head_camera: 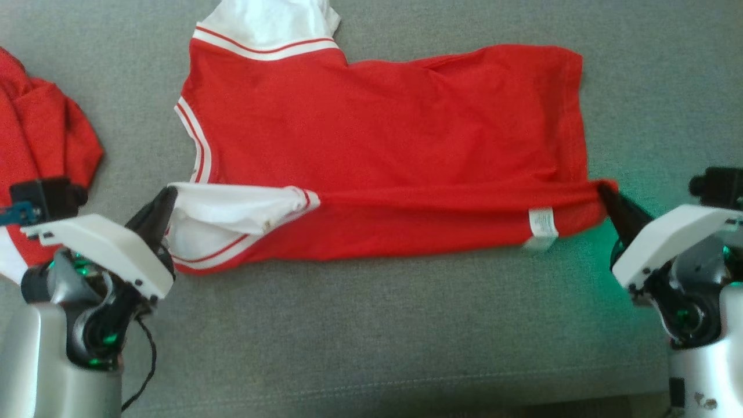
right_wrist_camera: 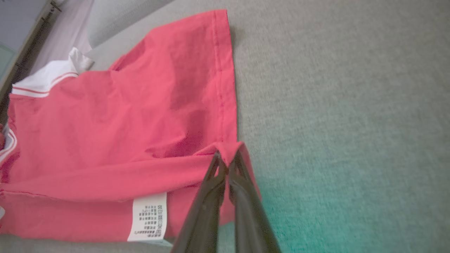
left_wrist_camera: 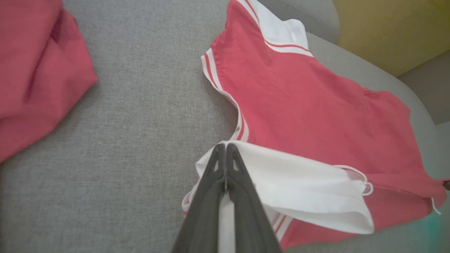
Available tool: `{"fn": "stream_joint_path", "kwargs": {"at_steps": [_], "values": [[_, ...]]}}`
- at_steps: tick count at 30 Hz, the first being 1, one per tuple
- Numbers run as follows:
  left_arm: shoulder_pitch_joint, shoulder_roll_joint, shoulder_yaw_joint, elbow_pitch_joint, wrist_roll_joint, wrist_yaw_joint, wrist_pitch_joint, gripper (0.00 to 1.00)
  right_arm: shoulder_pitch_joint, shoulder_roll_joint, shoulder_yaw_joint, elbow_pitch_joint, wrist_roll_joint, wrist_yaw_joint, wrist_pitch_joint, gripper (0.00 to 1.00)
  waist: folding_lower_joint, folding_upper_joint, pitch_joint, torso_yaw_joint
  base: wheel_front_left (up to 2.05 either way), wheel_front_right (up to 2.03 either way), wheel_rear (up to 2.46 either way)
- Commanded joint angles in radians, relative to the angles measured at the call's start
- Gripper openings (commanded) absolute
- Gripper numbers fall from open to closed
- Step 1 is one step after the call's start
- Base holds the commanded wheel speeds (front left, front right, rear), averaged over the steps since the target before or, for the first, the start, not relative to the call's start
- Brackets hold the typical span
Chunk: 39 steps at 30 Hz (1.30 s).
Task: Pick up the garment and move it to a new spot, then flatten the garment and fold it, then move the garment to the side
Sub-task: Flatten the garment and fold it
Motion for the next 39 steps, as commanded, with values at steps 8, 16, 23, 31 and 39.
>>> {"fn": "stream_joint_path", "kwargs": {"at_steps": [8,16,23,31,39], "values": [[-0.088,0.005,0.05,0.002,0.064,-0.01,-0.23,1.0,-0.042,-0.045,0.067,-0.081,0.042,-0.001,-0.279,1.0,0.0,0.0,0.025,-0.001,0.0,0.0,0.0],[-0.044,-0.024,0.021,-0.028,0.268,0.039,-0.611,1.0,0.023,-0.11,0.156,-0.138,-0.138,-0.001,-0.648,1.0,0.0,0.0,0.01,-0.005,0.0,0.0,0.0],[0.065,-0.052,-0.027,-0.032,0.354,0.07,-0.729,1.0,0.115,-0.102,0.184,-0.143,-0.217,-0.001,-0.75,1.0,0.0,0.0,-0.031,-0.01,0.0,0.0,0.0],[0.191,-0.073,-0.039,-0.022,0.369,0.089,-0.757,1.0,0.228,-0.07,0.193,-0.135,-0.228,-0.001,-0.762,1.0,0.0,0.0,-0.087,-0.014,0.0,0.0,0.0],[0.23,-0.074,-0.04,-0.006,0.369,0.09,-0.763,1.0,0.255,-0.06,0.19,-0.132,-0.224,-0.001,-0.758,1.0,0.0,0.0,-0.106,-0.014,0.0,0.0,0.0]]}}
